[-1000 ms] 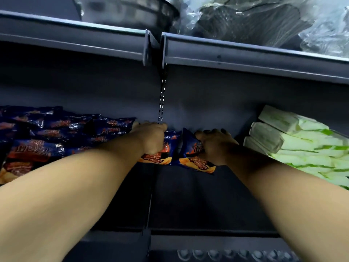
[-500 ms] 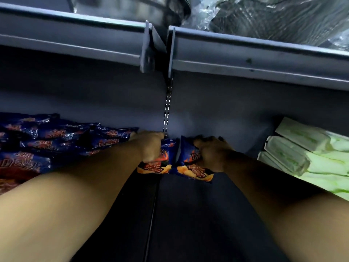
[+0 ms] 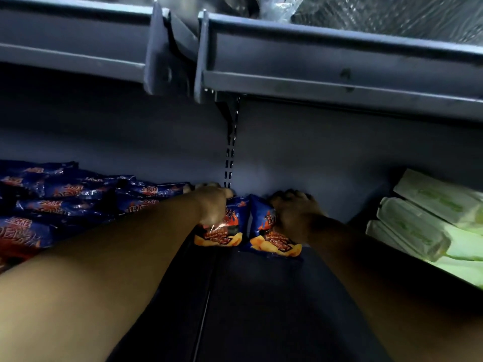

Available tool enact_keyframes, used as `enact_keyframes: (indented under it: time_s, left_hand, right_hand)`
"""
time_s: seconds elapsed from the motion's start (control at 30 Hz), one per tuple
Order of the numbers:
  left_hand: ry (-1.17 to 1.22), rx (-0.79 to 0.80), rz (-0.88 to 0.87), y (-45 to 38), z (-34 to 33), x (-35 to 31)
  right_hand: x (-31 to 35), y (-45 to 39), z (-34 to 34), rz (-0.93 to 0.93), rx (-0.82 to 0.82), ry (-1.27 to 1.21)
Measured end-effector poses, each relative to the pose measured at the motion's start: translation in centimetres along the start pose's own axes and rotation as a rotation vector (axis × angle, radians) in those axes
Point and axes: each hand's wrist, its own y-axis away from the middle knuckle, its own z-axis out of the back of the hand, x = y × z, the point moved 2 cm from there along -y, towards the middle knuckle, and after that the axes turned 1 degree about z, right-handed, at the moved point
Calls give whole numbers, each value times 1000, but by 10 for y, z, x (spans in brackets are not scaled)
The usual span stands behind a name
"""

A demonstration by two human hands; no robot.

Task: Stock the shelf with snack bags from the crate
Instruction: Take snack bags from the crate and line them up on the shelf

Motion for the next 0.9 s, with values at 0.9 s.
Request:
enact_keyframes:
  time_s: [0.9]
  left_hand:
    - [-105,-212,-155,14,-2,-10]
  right_hand:
    - [11,16,-4,-173,-48,-88]
